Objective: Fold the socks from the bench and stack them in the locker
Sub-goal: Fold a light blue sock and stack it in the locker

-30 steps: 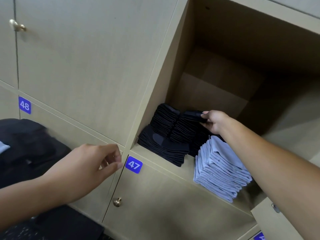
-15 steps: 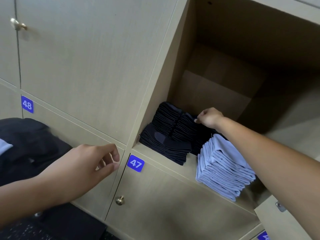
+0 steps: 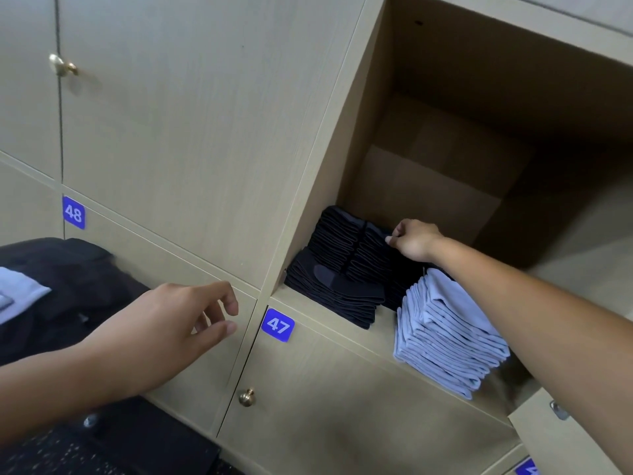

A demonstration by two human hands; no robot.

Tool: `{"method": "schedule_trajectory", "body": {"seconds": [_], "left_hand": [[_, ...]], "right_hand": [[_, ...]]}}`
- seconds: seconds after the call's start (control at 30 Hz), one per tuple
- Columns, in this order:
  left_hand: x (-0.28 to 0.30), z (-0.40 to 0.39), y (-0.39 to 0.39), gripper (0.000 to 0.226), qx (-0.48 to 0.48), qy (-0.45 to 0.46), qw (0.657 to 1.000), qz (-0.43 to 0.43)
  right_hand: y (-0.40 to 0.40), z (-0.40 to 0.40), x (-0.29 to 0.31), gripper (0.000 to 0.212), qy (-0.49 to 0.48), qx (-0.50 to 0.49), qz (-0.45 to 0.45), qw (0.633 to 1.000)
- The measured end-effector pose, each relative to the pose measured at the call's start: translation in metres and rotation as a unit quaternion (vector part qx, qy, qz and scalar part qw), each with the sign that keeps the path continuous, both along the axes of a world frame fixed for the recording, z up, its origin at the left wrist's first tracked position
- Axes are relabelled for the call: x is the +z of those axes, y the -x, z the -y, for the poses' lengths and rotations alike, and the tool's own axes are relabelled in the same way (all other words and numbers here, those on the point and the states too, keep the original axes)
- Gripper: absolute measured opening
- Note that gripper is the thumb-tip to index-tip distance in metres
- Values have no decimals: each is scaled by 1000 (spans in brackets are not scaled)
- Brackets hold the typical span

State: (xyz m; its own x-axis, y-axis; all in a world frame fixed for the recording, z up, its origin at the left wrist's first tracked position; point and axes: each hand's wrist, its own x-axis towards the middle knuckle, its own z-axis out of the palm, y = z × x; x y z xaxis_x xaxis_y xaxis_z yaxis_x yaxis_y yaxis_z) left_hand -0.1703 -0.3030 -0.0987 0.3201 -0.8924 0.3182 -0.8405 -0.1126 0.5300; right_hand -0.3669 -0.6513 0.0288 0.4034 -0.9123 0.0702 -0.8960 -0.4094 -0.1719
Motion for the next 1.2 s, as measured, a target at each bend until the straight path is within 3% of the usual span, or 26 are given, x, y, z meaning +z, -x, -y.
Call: {"method": "schedule_trajectory", "body": {"seconds": [0.33,0.63,0.83,1.2], "left_hand": [[20,-19,-17,10,31,-19,999,9],[36,-38,-42,14,64,-48,997,16],[46,-65,-67,11,109,-62,992,5],[51,-136,-107,10,209,-102,973,-7]], "right_hand": [[-18,-95,-20,8,144,98,157,972],[-27,-212,-75,7,45,197,232,951],[-36,-244,-105,3,-22,257,211,943],[-71,-269,-120,15,-105,333,167,922]]}}
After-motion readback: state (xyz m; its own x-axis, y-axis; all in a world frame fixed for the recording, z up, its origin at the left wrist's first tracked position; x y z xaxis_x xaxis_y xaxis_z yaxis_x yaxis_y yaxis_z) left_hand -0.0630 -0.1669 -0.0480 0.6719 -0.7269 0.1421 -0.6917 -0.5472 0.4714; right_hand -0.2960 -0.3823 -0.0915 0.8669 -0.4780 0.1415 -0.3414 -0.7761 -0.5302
